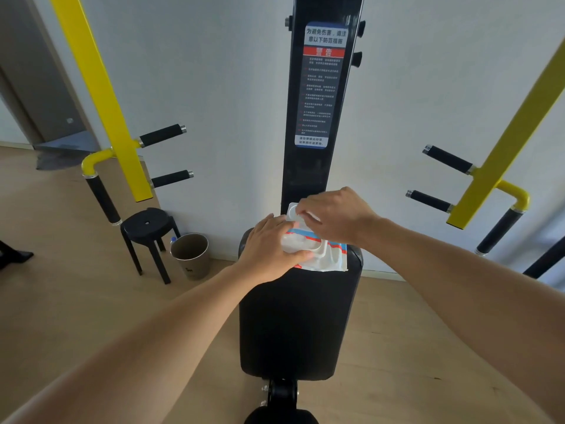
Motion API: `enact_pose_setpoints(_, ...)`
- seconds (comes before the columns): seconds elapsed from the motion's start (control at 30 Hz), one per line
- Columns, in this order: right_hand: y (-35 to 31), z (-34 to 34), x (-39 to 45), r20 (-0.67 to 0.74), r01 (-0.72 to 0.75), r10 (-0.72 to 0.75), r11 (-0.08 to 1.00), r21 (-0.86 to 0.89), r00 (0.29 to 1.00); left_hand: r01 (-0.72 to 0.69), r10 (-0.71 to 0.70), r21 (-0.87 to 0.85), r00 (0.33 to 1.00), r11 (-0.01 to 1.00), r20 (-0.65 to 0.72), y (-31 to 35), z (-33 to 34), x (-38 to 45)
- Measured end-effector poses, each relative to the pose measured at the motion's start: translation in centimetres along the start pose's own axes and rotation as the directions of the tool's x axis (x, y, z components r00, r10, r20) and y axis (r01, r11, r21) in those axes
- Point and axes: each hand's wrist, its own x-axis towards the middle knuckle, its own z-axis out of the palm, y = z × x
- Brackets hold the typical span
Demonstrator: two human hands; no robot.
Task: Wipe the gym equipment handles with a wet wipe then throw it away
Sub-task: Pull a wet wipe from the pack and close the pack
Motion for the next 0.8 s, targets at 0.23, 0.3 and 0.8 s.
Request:
enact_pose_setpoints(0.23, -1.3, 1.7, 0.9, -0.049, -0.187, 0.210, 0.937, 0.296, 0.976, 0.021, -0.023, -0.045, 0.999, 0.999, -0.032, 0.1, 0.4, 0.5)
enact_pose_setpoints(0.3, -1.1, 1.9, 0.8, -0.011, -0.254, 0.285, 0.869, 0.426, 0.958, 0.030, -0.035, -0.068, 0.997, 0.997, -0.067, 0.1, 0.8, 0.7)
enact_pose_setpoints(0.8, -0.3, 1.2, 0.9, 0.241, -0.238, 0.176, 0.937, 0.257, 0.954, -0.008, 0.015, 0.031, 0.975, 0.999, -0.220, -0.2, 1.5, 1.5)
